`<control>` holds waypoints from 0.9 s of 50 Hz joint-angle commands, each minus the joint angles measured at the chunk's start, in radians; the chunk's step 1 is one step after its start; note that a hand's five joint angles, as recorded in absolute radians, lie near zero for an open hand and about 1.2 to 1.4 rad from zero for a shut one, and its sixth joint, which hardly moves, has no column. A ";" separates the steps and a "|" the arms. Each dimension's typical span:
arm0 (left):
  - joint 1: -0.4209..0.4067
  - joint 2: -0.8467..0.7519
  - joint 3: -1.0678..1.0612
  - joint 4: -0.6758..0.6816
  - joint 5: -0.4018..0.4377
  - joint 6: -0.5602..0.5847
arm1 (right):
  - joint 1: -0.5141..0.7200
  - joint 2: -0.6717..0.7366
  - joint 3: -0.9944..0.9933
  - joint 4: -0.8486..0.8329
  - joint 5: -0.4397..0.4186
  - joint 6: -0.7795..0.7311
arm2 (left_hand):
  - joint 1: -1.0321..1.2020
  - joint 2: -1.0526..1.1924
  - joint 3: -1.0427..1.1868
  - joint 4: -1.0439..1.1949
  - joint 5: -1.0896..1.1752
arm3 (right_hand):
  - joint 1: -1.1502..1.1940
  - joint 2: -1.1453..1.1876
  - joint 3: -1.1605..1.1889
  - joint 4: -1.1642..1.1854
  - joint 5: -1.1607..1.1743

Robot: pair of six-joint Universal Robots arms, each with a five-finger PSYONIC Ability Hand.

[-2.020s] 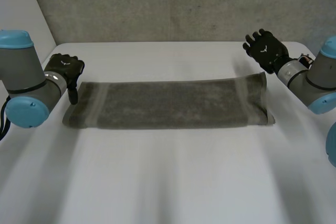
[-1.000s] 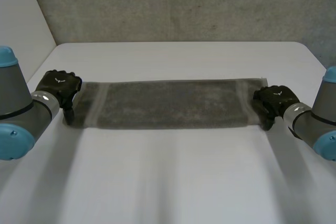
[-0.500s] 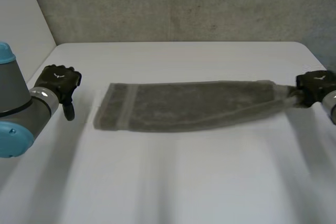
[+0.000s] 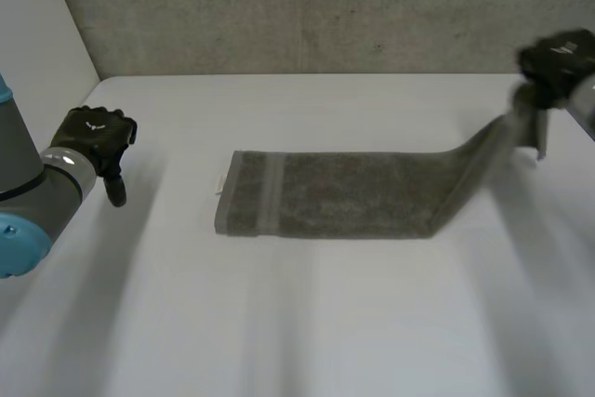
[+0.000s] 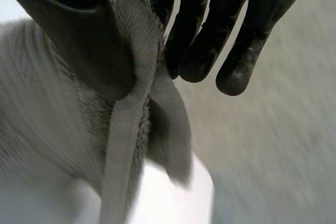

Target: Fold the towel.

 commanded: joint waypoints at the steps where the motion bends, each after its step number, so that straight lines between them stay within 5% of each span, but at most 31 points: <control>1: -0.004 0.008 0.025 0.000 -0.002 -0.020 | 0.370 0.128 -0.220 0.009 0.011 0.097 | -0.068 -0.060 -0.056 -0.060 -0.040 | 0.044 0.062 0.062 0.062 0.356; 8: -0.011 0.008 0.045 -0.005 -0.004 -0.075 | 0.663 0.344 -0.366 0.045 0.013 0.094 | -0.071 -0.063 -0.059 -0.063 -0.043 | -0.055 -0.037 -0.036 -0.037 0.257; 10: -0.018 0.008 0.048 -0.006 -0.004 -0.103 | 0.716 0.415 -0.426 0.084 0.014 0.080 | -0.071 -0.063 -0.059 -0.063 -0.043 | -1.083 -1.064 -1.064 -1.064 -0.770; 12: -0.027 0.008 0.051 -0.006 -0.004 -0.112 | 0.715 0.432 -0.452 0.099 0.022 0.067 | -0.074 -0.066 -0.062 -0.066 -0.046 | -1.178 -1.160 -1.159 -1.160 -0.866; 20: -0.093 -0.006 0.069 -0.006 -0.001 -0.115 | 0.588 0.384 -0.434 0.216 0.085 0.060 | -0.074 -0.066 -0.062 -0.066 -0.046 | -1.178 -1.160 -1.159 -1.160 -0.866; 24: -0.150 -0.018 0.072 -0.002 0.001 -0.115 | 0.469 0.265 -0.239 0.237 0.071 0.109 | -0.071 -0.063 -0.059 -0.063 -0.043 | -1.178 -1.160 -1.159 -1.160 -0.866; 36: -0.277 -0.067 -0.006 0.003 0.006 -0.112 | 0.319 0.006 0.397 -0.102 0.008 0.119 | -0.047 -0.040 -0.035 -0.040 -0.020 | -1.178 -1.160 -1.159 -1.160 -0.866; 45: -0.323 -0.106 -0.012 0.046 -0.001 -0.110 | 0.301 0.026 0.493 -0.211 0.010 0.120 | -0.047 -0.040 -0.035 -0.040 -0.020 | -1.044 -1.026 -1.026 -1.026 -0.732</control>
